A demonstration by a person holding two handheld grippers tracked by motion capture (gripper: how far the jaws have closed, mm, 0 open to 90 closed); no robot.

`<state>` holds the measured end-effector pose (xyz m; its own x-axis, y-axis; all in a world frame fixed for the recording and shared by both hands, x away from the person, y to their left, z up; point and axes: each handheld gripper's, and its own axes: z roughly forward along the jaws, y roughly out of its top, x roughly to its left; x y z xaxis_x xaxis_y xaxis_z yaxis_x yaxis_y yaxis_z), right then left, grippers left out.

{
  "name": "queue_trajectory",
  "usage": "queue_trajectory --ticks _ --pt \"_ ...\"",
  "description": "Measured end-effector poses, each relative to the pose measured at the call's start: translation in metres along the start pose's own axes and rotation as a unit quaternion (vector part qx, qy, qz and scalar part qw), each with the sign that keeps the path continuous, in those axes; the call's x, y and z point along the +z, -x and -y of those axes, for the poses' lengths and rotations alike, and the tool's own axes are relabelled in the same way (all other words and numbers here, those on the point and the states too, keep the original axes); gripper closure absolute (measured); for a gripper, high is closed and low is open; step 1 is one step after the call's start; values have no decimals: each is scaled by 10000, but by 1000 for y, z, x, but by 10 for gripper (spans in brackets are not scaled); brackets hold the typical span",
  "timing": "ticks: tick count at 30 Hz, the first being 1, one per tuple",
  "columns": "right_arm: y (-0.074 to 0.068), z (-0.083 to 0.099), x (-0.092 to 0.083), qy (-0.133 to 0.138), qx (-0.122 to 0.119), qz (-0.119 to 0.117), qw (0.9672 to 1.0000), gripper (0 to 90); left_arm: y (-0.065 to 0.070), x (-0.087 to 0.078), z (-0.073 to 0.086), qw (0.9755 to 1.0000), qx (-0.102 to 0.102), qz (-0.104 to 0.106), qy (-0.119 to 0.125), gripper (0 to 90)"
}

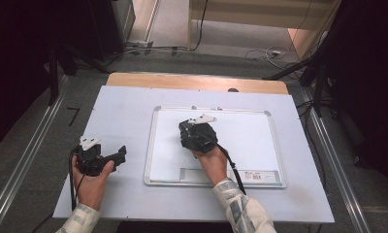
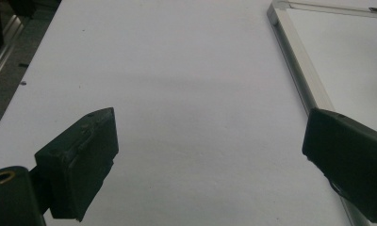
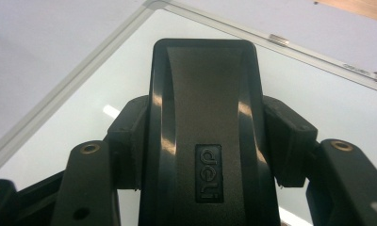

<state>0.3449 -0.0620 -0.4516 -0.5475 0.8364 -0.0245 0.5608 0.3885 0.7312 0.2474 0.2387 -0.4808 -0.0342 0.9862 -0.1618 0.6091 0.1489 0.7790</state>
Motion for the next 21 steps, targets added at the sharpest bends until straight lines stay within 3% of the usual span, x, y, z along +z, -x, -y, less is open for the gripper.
queue_trajectory --ticks 21 --pt "62 24 -16 -56 440 546 9975 381 2 3 0 10000 20 -7 -35 47"
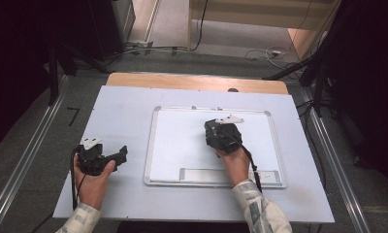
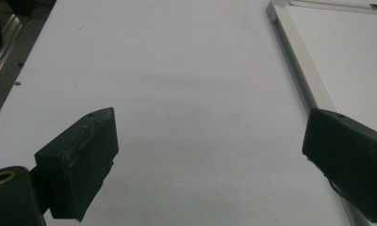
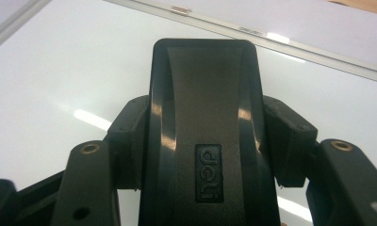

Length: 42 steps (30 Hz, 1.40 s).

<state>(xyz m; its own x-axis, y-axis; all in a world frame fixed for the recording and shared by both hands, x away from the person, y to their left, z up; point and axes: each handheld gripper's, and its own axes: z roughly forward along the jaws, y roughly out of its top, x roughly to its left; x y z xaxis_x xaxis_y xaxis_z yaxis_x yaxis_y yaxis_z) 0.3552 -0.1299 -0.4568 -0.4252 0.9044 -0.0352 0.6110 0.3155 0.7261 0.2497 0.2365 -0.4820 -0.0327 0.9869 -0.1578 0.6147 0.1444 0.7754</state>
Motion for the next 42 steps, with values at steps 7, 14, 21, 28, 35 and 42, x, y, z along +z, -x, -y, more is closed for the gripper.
queue_trajectory --ticks 7,14,21,28,35,42 --pt "27 3 -2 -24 157 271 9995 380 0 0 0 10000 7 -2 0 46" --pt "52 6 -1 -69 362 506 9980 380 0 1 0 10000 -7 -3 1 46" --pt "71 9 2 -150 524 721 9959 380 0 1 0 10000 -3 2 -1 46" --pt "89 11 4 -191 723 862 9935 380 0 1 0 10000 9 -10 -5 47" --pt "99 12 3 -209 831 969 9916 380 0 1 0 10000 7 -7 -5 46" --pt "105 13 3 -223 885 1038 9904 380 0 1 0 10000 10 -5 -9 47"
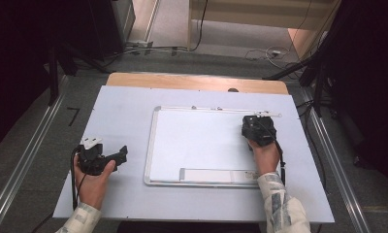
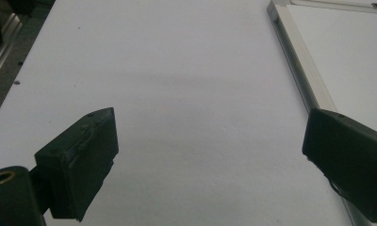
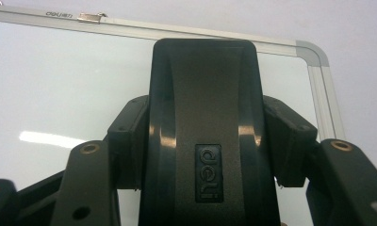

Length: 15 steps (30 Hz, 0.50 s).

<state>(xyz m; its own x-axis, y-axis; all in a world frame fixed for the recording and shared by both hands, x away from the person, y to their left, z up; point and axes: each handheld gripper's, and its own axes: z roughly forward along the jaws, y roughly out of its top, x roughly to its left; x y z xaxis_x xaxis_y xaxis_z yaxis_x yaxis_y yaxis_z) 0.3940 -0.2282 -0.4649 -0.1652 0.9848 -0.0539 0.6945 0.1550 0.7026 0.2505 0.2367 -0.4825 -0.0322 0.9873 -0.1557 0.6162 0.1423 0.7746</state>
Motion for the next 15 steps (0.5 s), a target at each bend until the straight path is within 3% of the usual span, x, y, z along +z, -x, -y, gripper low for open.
queue_trajectory --ticks 15 --pt "10 0 2 0 87 73 9999 380 0 0 0 10000 5 2 -8 47"
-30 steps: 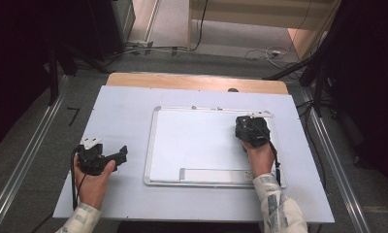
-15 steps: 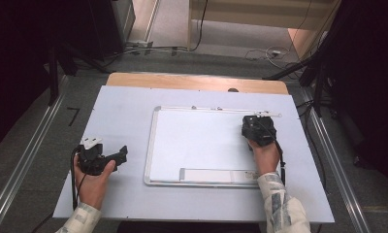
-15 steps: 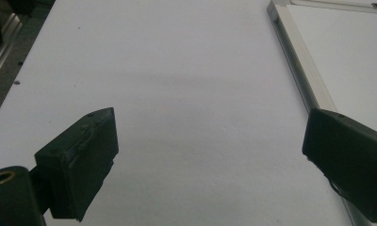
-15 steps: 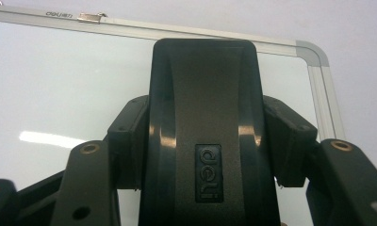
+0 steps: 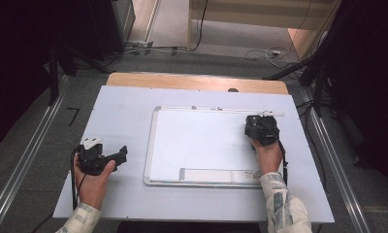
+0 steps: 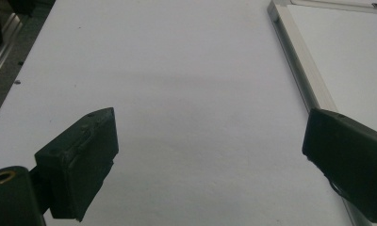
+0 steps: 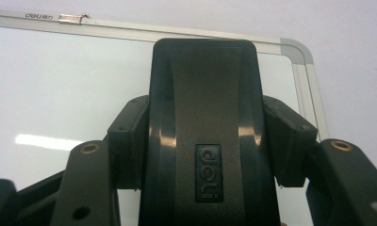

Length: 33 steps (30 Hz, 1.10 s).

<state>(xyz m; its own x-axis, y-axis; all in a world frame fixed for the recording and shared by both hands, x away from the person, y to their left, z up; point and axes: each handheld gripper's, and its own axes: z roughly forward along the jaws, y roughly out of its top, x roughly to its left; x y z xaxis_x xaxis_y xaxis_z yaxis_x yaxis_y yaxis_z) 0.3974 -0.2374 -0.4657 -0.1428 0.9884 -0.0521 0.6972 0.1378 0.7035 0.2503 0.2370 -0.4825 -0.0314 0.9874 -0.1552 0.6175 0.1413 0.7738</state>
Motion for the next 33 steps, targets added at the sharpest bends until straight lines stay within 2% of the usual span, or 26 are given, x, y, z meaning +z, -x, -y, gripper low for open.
queue_trajectory --ticks 33 --pt "12 -1 8 -72 87 81 9999 379 0 0 0 10000 -12 8 -11 47"
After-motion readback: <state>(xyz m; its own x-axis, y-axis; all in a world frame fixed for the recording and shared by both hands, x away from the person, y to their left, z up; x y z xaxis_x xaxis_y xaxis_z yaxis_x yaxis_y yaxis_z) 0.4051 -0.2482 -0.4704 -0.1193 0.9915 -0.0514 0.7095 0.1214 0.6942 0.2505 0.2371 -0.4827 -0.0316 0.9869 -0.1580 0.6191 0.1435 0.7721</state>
